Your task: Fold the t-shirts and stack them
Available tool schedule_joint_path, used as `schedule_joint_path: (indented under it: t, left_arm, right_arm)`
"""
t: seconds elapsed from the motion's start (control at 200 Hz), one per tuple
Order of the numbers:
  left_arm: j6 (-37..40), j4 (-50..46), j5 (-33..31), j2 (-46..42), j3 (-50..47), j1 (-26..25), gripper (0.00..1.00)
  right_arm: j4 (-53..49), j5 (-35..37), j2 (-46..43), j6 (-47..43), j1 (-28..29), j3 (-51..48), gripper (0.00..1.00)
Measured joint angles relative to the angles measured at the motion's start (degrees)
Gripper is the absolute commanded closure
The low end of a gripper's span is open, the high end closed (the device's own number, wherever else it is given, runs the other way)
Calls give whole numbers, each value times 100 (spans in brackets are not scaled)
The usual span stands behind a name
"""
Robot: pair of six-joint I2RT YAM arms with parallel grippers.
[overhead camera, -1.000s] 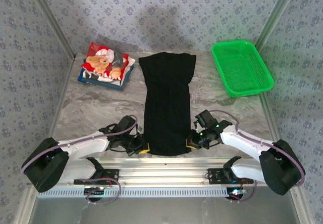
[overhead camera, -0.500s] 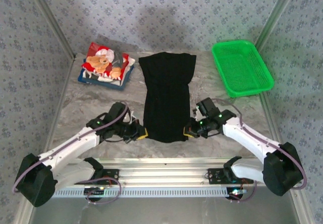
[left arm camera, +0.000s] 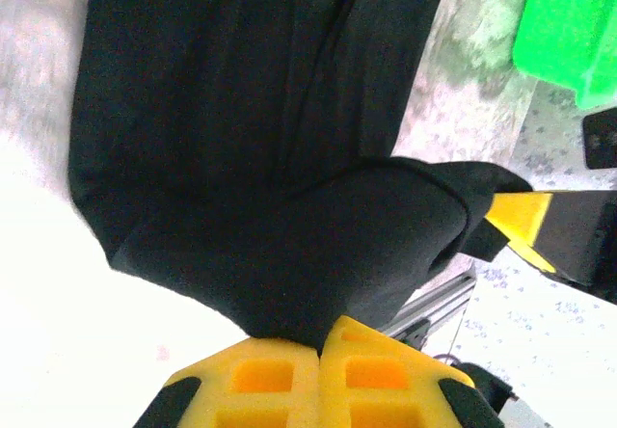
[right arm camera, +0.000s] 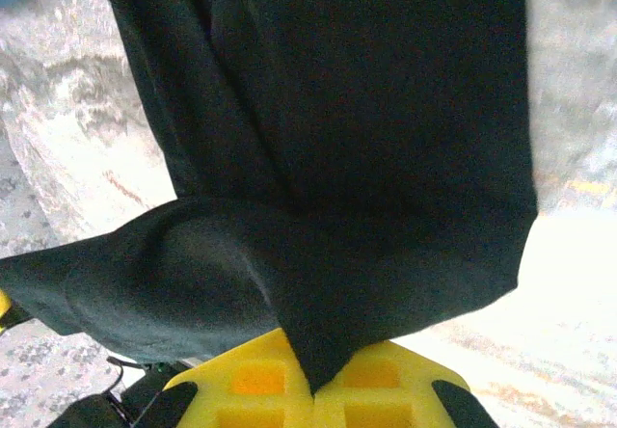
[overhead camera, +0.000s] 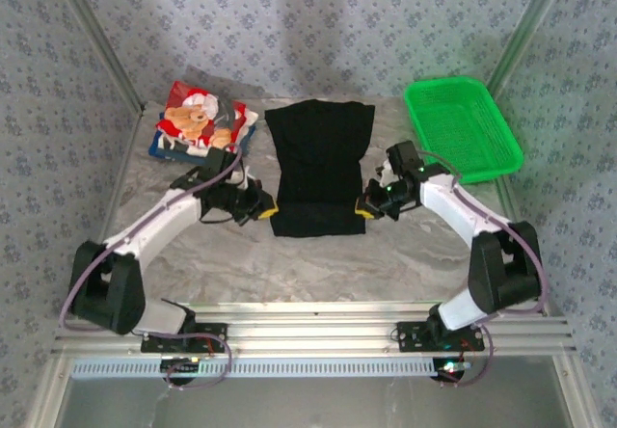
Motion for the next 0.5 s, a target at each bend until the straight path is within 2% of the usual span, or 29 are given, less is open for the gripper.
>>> schedule_joint_path:
  t: [0.255, 0.5]
  left_arm:
    - [579, -184, 79, 1432, 1386, 111, 100]
    - [916, -374, 50, 2505, 2096, 229, 100]
  right_arm:
    - [-151, -160, 1102, -452, -413, 1043, 100]
    - [-258, -273, 2146, -734, -651, 1921, 99]
